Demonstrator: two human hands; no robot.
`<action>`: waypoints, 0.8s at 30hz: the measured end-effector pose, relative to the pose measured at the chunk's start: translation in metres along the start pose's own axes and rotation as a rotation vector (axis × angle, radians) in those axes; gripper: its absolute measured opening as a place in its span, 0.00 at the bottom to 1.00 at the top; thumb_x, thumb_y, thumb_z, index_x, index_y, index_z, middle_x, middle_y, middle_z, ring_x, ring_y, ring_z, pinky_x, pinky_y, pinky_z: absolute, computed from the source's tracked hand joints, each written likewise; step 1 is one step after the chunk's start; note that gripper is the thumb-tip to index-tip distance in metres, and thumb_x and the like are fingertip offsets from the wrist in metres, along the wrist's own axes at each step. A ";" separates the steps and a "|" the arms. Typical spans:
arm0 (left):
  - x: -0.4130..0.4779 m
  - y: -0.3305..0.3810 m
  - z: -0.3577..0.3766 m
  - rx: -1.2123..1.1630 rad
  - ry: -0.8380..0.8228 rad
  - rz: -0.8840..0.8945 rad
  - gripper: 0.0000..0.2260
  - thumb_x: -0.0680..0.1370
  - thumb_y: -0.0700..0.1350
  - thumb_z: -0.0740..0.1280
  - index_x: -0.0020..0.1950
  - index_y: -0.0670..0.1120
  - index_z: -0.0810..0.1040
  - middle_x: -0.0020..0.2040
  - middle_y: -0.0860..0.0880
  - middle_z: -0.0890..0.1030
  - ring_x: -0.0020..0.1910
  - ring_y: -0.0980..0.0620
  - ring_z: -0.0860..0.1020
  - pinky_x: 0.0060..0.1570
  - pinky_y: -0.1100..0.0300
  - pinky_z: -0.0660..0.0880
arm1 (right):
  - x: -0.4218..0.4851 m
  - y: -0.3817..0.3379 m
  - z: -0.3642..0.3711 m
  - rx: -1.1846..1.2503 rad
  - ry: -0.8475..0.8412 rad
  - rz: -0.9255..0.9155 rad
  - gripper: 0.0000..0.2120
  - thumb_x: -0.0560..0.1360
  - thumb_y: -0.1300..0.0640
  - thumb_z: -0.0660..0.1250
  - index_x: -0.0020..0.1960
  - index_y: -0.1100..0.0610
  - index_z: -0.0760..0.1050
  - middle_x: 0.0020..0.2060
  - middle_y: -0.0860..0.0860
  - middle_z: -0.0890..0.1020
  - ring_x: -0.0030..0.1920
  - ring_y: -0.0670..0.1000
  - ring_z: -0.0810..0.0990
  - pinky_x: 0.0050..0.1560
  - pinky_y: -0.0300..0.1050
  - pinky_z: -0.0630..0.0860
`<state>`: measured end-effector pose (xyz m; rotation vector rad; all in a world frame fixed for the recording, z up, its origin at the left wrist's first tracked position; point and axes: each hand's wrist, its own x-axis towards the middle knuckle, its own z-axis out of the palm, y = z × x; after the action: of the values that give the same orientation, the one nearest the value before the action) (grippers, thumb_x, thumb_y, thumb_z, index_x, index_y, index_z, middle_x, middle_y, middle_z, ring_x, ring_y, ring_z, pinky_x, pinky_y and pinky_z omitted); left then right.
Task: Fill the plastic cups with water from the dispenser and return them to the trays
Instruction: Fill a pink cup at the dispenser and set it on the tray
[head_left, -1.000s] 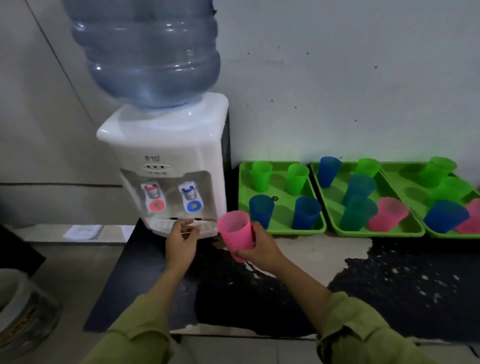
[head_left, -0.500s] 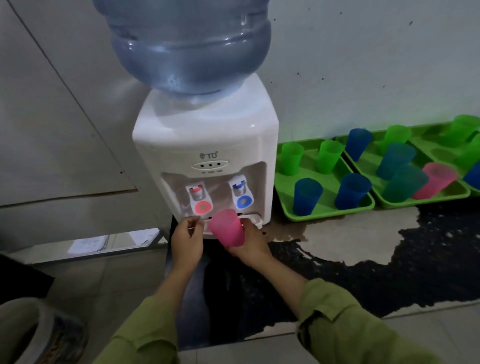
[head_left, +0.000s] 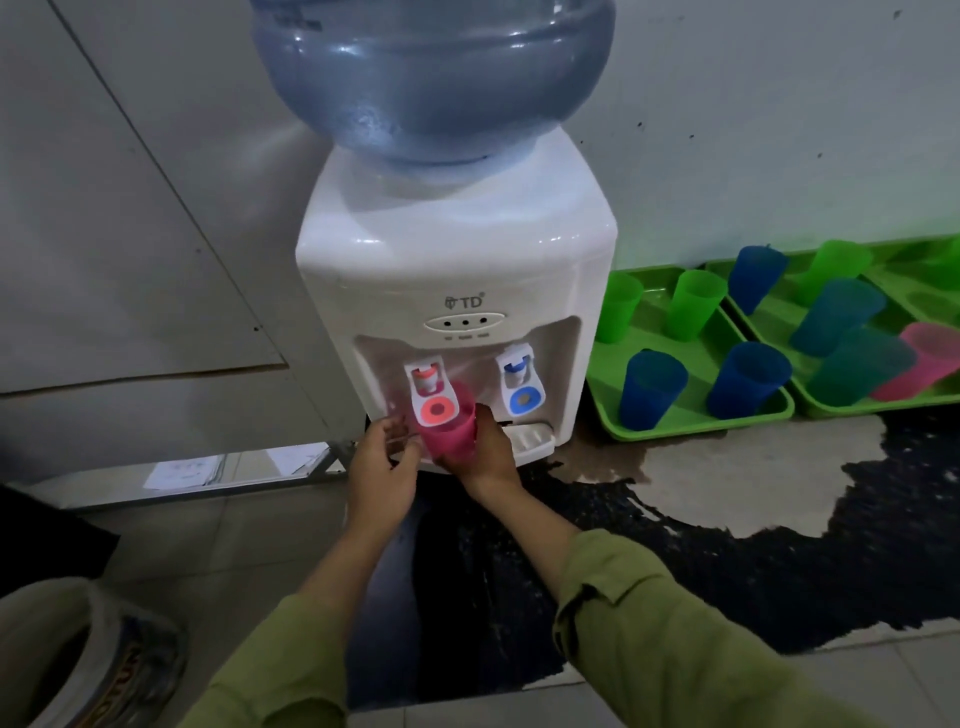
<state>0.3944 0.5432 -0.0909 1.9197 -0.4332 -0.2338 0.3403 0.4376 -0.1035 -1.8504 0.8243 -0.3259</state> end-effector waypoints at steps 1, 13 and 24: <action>0.001 -0.002 -0.001 0.006 -0.025 -0.002 0.12 0.76 0.39 0.66 0.59 0.43 0.74 0.51 0.51 0.79 0.47 0.56 0.77 0.48 0.65 0.72 | 0.002 0.000 0.003 0.015 -0.004 -0.004 0.29 0.65 0.54 0.75 0.62 0.59 0.68 0.57 0.57 0.78 0.57 0.58 0.78 0.58 0.54 0.76; 0.008 -0.013 0.004 -0.025 -0.154 0.042 0.27 0.71 0.35 0.71 0.67 0.42 0.67 0.58 0.50 0.75 0.55 0.55 0.75 0.53 0.67 0.71 | -0.007 0.004 -0.008 -0.026 -0.055 -0.010 0.23 0.72 0.55 0.68 0.65 0.56 0.67 0.58 0.55 0.79 0.58 0.53 0.78 0.61 0.48 0.75; 0.019 -0.004 0.016 -0.082 -0.156 0.050 0.29 0.62 0.33 0.77 0.58 0.43 0.69 0.50 0.50 0.78 0.46 0.59 0.78 0.40 0.75 0.74 | -0.015 -0.021 -0.040 -0.253 0.105 -0.219 0.13 0.77 0.54 0.62 0.59 0.56 0.75 0.43 0.56 0.83 0.43 0.54 0.81 0.42 0.41 0.73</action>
<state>0.4068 0.5228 -0.1000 1.8144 -0.5669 -0.3650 0.3146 0.4238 -0.0654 -2.1824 0.7614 -0.4780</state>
